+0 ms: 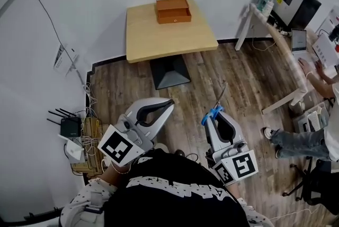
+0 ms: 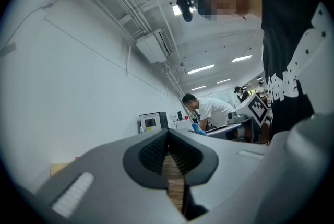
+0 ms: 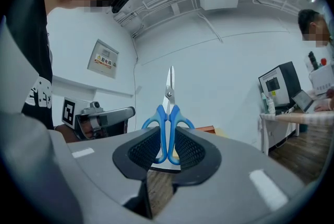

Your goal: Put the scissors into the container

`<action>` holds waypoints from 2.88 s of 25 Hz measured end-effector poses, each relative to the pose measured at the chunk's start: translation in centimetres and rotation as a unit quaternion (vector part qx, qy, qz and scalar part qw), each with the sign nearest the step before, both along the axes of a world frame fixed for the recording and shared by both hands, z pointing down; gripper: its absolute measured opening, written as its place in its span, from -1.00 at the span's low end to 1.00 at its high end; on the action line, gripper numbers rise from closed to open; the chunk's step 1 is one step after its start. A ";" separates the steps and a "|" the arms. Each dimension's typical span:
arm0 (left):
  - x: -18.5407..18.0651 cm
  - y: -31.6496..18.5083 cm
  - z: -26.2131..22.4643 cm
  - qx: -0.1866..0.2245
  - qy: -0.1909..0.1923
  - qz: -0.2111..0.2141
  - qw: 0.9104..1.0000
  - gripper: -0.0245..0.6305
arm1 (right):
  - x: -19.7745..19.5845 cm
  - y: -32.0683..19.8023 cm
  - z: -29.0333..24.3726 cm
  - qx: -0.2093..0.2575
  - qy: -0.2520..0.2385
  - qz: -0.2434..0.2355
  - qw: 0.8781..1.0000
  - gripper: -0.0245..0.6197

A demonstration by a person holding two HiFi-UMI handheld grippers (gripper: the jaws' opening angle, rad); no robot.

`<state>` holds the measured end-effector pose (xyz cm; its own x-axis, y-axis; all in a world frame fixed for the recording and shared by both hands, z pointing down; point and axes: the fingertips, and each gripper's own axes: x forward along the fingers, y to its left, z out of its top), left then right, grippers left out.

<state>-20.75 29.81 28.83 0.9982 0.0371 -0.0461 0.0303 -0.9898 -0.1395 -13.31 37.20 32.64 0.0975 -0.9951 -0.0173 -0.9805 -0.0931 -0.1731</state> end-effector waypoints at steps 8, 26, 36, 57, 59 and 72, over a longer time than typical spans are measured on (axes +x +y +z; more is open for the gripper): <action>0.6 -0.7 0.2 0.009 -0.011 -0.011 1.000 -0.92 | 0.7 -0.5 0.8 -0.005 -0.007 -0.008 1.000 -0.61; 7.9 -11.4 1.3 -0.031 -0.003 0.024 0.999 -0.92 | 7.2 -10.1 0.5 -0.034 0.015 0.038 0.999 -0.61; 11.1 -19.2 1.6 -0.037 0.006 0.026 0.999 -0.92 | 10.4 -17.6 -0.2 -0.038 0.026 0.045 0.998 -0.61; 14.0 -30.6 0.8 -0.025 0.039 0.044 0.998 -0.92 | 13.8 -28.2 -0.7 -0.034 0.030 0.073 0.996 -0.61; 14.2 -31.3 0.7 -0.026 0.035 0.044 0.998 -0.92 | 13.7 -29.1 -1.1 -0.031 0.032 0.069 0.997 -0.61; 14.6 -34.1 0.2 -0.028 0.020 0.026 0.999 -0.92 | 14.6 -30.1 -2.4 -0.017 0.018 0.077 0.997 -0.61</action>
